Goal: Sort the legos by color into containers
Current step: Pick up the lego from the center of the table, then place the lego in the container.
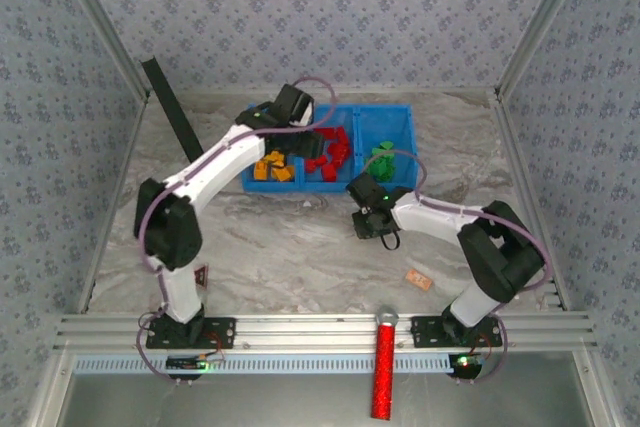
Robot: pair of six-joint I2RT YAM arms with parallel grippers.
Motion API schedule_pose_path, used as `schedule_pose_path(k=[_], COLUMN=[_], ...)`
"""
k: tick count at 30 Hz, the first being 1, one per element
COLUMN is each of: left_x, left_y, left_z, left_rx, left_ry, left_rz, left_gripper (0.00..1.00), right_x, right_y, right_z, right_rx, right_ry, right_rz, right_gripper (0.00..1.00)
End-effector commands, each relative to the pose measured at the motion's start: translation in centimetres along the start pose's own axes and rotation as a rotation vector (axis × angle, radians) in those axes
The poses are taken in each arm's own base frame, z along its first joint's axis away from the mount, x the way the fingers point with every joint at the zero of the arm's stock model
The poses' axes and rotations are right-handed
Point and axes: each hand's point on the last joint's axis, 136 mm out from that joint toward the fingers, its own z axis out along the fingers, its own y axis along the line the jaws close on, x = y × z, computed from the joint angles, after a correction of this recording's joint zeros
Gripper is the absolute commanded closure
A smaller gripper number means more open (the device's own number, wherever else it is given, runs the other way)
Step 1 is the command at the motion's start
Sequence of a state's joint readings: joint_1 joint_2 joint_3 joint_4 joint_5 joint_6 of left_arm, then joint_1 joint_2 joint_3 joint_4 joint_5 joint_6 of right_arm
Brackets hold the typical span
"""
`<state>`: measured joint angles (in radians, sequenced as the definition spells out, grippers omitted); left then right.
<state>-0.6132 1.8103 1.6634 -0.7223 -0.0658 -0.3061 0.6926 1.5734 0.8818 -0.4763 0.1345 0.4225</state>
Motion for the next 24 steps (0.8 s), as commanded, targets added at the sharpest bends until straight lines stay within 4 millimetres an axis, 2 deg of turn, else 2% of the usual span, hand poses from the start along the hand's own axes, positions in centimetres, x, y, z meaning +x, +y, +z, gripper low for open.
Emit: schedule_pose_path(k=[1,6,10,14,15,18,21,24], left_x=[-0.4,3.9,7.5,10.9,11.6,13.2,14.4,15.2], left_y=[1.8,5.2,7.5,10.0,10.5,11.4,11.9,12.5], left_z=[-4.3,-7.3,-8.8,-10.6,-11.0,-12.1,-13.2,-14.3], left_rx=[-0.046,-0.15,-0.211,-0.276,-0.29,-0.301,-0.305,-0.32], left_ry=[-0.108,-0.125,-0.128,-0.151,-0.158,-0.177,-0.194,-0.195], left_rz=[-0.008,-0.009,-0.025,-0.071,-0.081,-0.093,-0.099,-0.107], left_gripper=[0.31,0.29,0.24,0.18,0.16,0.08,0.01,0.01], right_x=[-0.3,-3.4,-6.8,-10.5,-12.3,-14.9,-17.0,-18.6], right_y=[-1.2,-3.2,-5.9,-7.7,-7.8,-8.3,-8.7,-9.1], right_z=[-3.2,-6.6,-7.5,-7.8,-8.6,-8.3,-7.1,-5.3], right_rx=[0.029,0.04,0.087,0.115,0.117,0.121,0.126,0.139], right_ry=[-0.027,-0.1,-0.152,-0.204,-0.243,-0.273,-0.265,-0.247], right_rz=[0.016,0.032,0.071,0.102,0.109,0.122,0.126,0.123], right_gripper=[0.69,0.68,0.68,0.67,0.67,0.67,0.66,0.66])
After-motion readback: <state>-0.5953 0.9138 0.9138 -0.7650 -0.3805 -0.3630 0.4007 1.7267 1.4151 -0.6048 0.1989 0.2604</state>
